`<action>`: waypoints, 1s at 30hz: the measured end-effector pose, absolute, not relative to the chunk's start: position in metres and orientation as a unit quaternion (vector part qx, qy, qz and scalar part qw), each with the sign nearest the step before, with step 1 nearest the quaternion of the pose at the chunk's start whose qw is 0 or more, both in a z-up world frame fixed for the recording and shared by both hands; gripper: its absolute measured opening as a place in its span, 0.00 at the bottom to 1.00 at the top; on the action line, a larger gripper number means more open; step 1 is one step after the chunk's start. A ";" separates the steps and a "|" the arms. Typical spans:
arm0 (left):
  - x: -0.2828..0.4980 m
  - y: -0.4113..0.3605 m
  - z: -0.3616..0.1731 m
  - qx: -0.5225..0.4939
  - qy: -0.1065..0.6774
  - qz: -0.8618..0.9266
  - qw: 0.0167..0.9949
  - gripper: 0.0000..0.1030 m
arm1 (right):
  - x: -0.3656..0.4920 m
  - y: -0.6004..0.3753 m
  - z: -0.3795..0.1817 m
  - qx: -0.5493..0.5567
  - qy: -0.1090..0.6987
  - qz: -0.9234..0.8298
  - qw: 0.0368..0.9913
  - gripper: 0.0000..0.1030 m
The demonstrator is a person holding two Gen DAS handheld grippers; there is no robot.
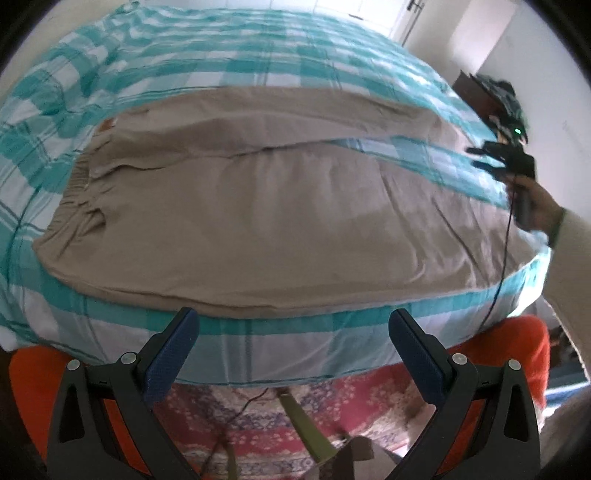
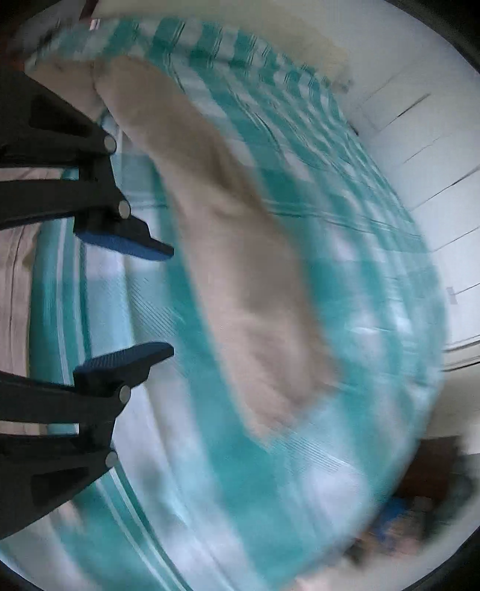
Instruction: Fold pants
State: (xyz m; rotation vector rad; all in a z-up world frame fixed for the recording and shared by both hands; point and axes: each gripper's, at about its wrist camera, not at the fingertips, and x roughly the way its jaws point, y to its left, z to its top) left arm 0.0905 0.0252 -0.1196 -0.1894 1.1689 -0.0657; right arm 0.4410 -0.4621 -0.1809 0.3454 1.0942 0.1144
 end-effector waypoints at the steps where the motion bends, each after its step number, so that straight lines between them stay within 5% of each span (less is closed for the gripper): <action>1: 0.092 0.023 -0.121 -0.082 0.554 -0.030 0.828 0.99 | 0.444 -0.460 -0.208 0.214 0.514 0.067 0.828 0.44; 8: 0.110 0.030 -0.135 -0.086 0.576 -0.004 0.813 0.99 | 0.478 -0.472 -0.281 0.432 0.406 0.049 0.804 0.44; 9: 0.113 0.031 -0.137 -0.085 0.580 -0.001 0.810 0.99 | 0.483 -0.476 -0.285 0.449 0.397 0.046 0.799 0.39; 10: 0.114 0.033 -0.137 -0.085 0.582 0.000 0.808 0.99 | 0.492 -0.479 -0.288 0.461 0.398 0.039 0.792 0.19; 11: 0.115 0.033 -0.137 -0.085 0.583 -0.001 0.808 0.99 | 0.500 -0.479 -0.287 0.450 0.418 0.023 0.789 0.06; 12: 0.116 0.034 -0.136 -0.084 0.580 -0.001 0.810 0.99 | 0.509 -0.479 -0.279 0.421 0.451 0.005 0.787 0.03; 18: 0.126 0.039 -0.151 -0.110 0.588 0.000 0.802 0.99 | 0.495 -0.507 -0.170 0.400 0.461 0.073 0.789 0.01; 22: 0.131 0.043 -0.148 -0.120 0.588 -0.008 0.800 0.99 | 0.474 -0.507 -0.245 0.284 0.595 -0.010 0.752 0.07; 24: 0.131 0.049 -0.140 -0.107 0.574 -0.002 0.812 0.99 | 0.456 -0.513 -0.273 0.258 0.621 -0.034 0.740 0.00; 26: 0.136 0.056 -0.135 -0.094 0.564 0.013 0.821 0.99 | 0.442 -0.520 -0.271 0.270 0.589 -0.022 0.761 0.08; 28: 0.143 0.062 -0.135 -0.096 0.560 0.023 0.822 0.99 | 0.429 -0.532 -0.261 0.291 0.556 -0.014 0.779 0.46; 30: 0.152 0.067 -0.134 -0.112 0.556 0.031 0.823 0.99 | 0.424 -0.552 -0.251 0.294 0.518 -0.023 0.803 0.56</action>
